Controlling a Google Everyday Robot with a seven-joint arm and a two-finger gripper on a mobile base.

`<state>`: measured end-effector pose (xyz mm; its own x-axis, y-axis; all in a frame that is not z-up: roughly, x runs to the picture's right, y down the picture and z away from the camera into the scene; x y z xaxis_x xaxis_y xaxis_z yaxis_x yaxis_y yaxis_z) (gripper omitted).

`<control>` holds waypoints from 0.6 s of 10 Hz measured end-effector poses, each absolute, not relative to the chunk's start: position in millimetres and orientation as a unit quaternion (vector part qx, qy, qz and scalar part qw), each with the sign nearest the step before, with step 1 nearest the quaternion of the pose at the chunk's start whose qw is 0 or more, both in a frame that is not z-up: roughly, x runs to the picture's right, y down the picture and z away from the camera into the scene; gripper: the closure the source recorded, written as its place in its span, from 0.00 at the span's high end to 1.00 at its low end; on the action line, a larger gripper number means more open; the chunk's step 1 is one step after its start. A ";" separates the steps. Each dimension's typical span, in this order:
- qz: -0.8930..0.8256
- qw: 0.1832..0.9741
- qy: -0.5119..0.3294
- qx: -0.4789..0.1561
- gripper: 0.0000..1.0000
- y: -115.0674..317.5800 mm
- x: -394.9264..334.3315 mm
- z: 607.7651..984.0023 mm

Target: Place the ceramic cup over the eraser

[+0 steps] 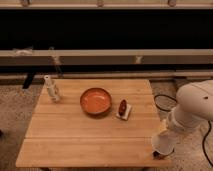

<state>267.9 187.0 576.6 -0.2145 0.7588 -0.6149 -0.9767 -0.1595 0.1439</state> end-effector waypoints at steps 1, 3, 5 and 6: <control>0.734 0.588 0.268 -0.207 0.00 190.3 270.4 578.3; 0.737 0.583 0.271 -0.208 0.00 195.8 275.4 583.6; 0.740 0.576 0.274 -0.213 0.00 204.3 278.5 592.6; 0.741 0.573 0.274 -0.218 0.00 208.8 277.8 599.0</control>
